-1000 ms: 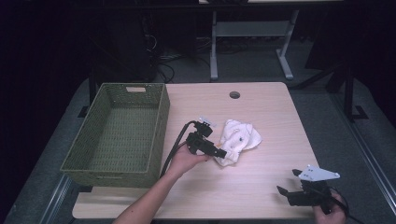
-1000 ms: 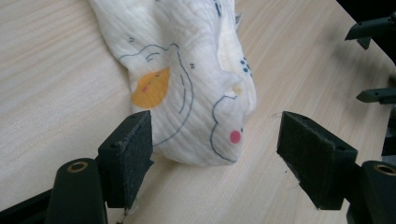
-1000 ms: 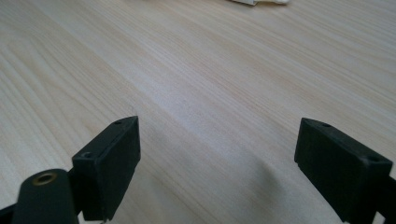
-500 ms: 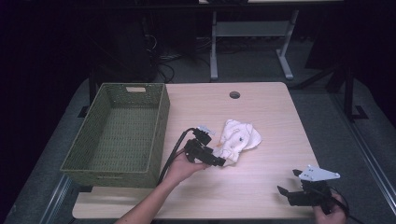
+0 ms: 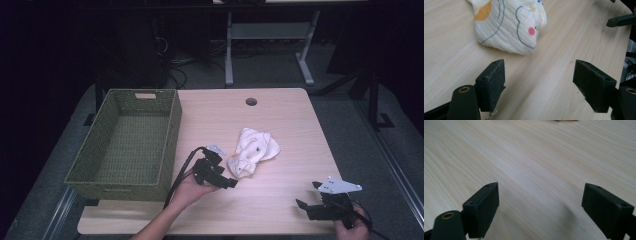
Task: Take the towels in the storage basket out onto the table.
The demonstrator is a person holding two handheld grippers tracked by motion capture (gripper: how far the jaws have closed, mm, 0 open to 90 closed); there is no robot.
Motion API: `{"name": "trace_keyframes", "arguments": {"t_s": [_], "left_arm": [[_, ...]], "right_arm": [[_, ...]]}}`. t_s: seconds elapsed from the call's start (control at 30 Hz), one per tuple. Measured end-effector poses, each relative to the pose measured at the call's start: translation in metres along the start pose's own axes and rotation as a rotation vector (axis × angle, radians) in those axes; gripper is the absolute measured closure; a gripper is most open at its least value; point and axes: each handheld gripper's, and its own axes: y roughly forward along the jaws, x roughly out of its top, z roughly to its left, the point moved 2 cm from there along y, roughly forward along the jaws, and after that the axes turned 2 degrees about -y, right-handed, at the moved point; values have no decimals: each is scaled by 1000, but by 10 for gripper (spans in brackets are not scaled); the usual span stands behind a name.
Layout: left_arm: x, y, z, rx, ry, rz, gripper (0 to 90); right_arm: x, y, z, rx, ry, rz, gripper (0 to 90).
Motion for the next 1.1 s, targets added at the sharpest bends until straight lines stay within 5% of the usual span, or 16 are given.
{"name": "trace_keyframes", "arguments": {"t_s": [0.7, 0.83, 0.93, 1.1], "left_arm": [[-43, -13, -7, 0, 9, -28, 253], [-52, -20, -9, 20, 37, -52, 253], [-60, -22, -9, -5, 28, -63, 253], [-64, -20, -11, 37, 75, -51, 253]], "right_arm": [[0, -1, 1, -4, 1, 3, 140], [0, -1, 1, -5, 0, -1, 140], [1, 0, 2, -4, 0, 1, 140], [2, 2, 3, 9, -12, 2, 140]]}}
